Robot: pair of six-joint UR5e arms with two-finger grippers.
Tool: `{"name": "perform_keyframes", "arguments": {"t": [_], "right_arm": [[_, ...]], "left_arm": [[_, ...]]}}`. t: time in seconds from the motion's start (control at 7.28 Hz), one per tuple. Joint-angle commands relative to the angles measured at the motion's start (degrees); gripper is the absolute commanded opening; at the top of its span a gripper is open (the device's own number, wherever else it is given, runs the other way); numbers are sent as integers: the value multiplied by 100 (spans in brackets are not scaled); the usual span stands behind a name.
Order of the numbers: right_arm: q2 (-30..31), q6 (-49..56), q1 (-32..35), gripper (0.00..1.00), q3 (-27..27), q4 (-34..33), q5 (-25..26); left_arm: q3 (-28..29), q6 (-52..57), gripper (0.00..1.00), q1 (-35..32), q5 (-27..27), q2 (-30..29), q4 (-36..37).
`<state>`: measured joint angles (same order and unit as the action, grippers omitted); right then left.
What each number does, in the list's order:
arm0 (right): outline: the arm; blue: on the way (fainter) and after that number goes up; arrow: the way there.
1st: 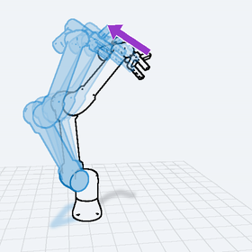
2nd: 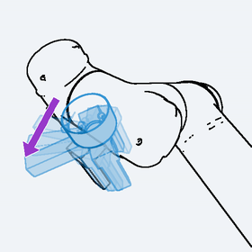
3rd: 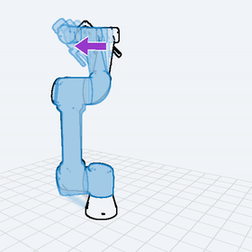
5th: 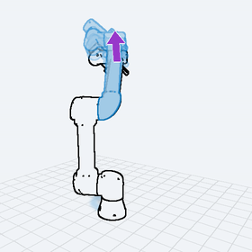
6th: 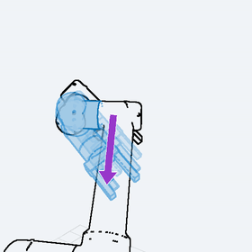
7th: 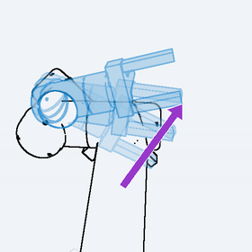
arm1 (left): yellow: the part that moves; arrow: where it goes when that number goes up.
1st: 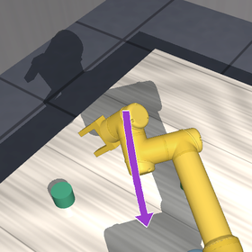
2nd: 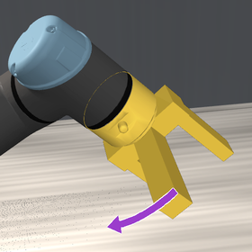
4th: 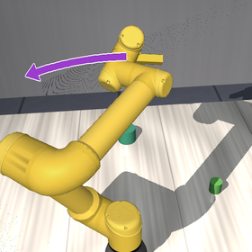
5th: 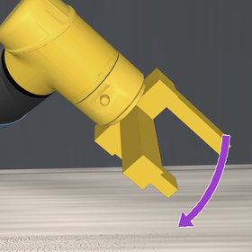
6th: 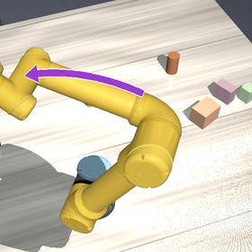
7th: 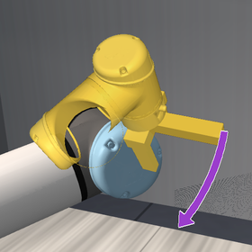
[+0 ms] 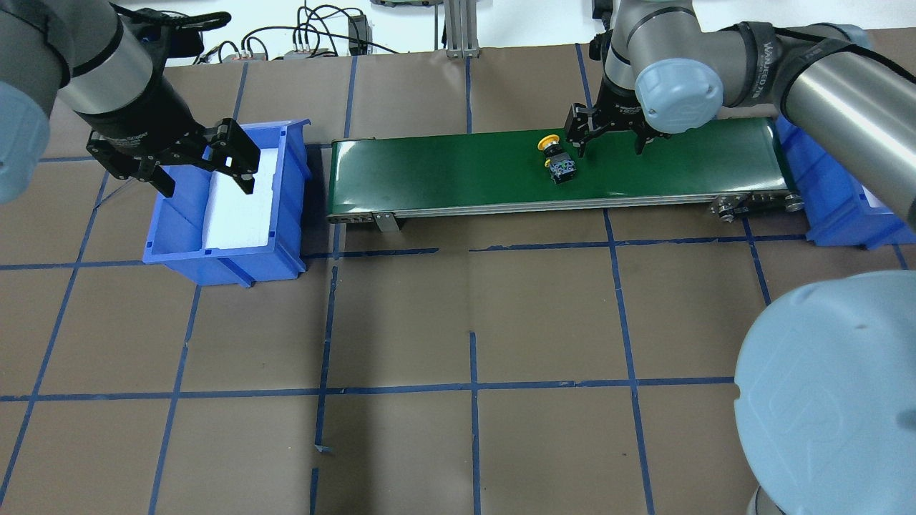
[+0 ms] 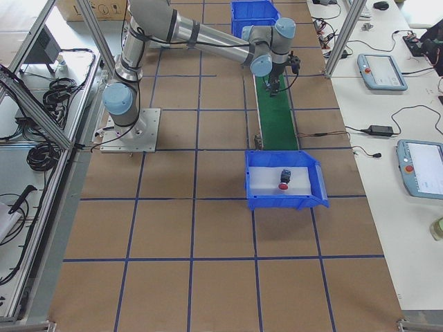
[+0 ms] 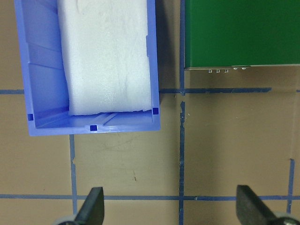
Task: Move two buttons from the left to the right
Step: 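Lower the right gripper onto the yellow-capped button and close it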
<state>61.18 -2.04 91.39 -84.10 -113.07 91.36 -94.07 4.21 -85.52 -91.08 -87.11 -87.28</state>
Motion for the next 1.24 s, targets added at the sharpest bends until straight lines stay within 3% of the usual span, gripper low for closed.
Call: {"name": "perform_keyframes", "arguments": {"t": [0.0, 1.1], "right_arm": [[-88, 10, 89, 98, 33, -135, 13], [-220, 45, 125, 97, 7, -259, 4]], "left_arm": [[-6, 1, 100, 0, 3, 1, 0], [-14, 1, 100, 0, 3, -16, 0]]}}
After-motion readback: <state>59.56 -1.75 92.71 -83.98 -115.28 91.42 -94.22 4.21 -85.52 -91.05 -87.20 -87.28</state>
